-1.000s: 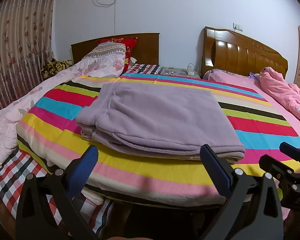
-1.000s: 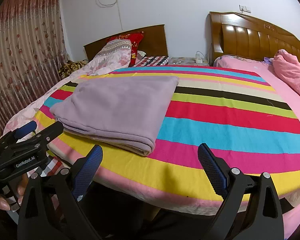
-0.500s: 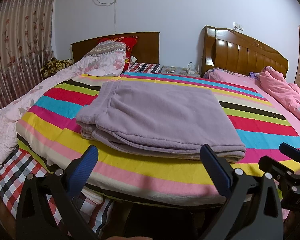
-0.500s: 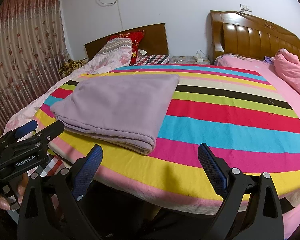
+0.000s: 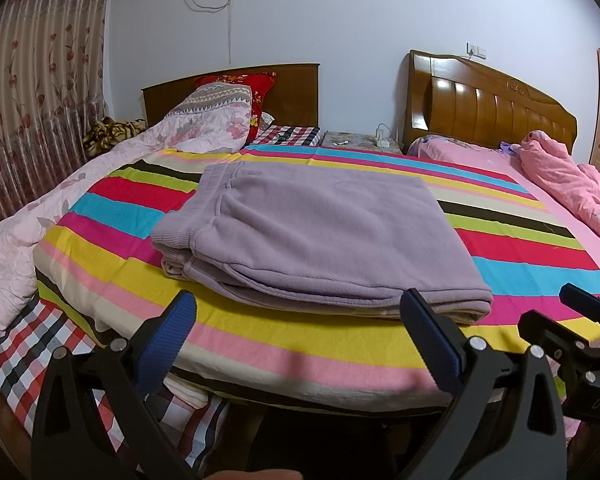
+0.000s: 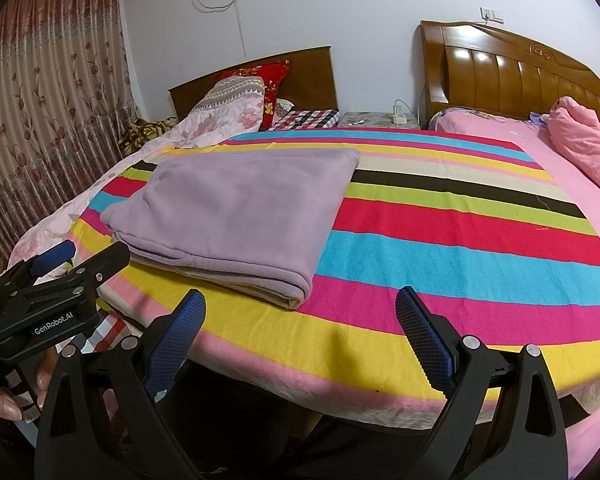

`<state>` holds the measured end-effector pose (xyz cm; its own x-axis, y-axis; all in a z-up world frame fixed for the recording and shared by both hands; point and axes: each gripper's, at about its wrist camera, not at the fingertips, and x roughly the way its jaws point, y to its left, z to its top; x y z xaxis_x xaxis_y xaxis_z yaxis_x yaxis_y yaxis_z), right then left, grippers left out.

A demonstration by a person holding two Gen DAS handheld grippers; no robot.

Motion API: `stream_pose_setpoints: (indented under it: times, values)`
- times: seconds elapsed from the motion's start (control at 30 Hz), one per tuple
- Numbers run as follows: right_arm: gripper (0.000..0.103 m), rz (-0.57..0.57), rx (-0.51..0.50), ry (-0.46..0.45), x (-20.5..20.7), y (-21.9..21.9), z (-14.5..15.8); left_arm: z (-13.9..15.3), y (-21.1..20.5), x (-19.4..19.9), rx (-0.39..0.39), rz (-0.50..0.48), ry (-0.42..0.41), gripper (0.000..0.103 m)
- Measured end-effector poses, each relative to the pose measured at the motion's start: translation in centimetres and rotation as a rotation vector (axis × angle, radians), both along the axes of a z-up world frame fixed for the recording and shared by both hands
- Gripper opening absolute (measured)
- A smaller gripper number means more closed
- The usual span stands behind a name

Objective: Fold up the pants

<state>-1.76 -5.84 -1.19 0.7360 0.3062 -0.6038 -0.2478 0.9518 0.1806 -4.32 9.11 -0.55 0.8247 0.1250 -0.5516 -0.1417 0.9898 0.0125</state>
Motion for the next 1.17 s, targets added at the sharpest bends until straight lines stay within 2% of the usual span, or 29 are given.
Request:
stream_pose_setpoints:
  times: [0.83,1.17]
  values:
    - [0.092,-0.002,0.003,0.002,-0.1,0.0,0.1,-0.3,0.7,-0.4,0.009,0.011,0.002,0.102]
    - [0.092,-0.003,0.011,-0.001,-0.2,0.0,-0.2,-0.2,1.1,-0.1,0.014,-0.018,0.010,0.102]
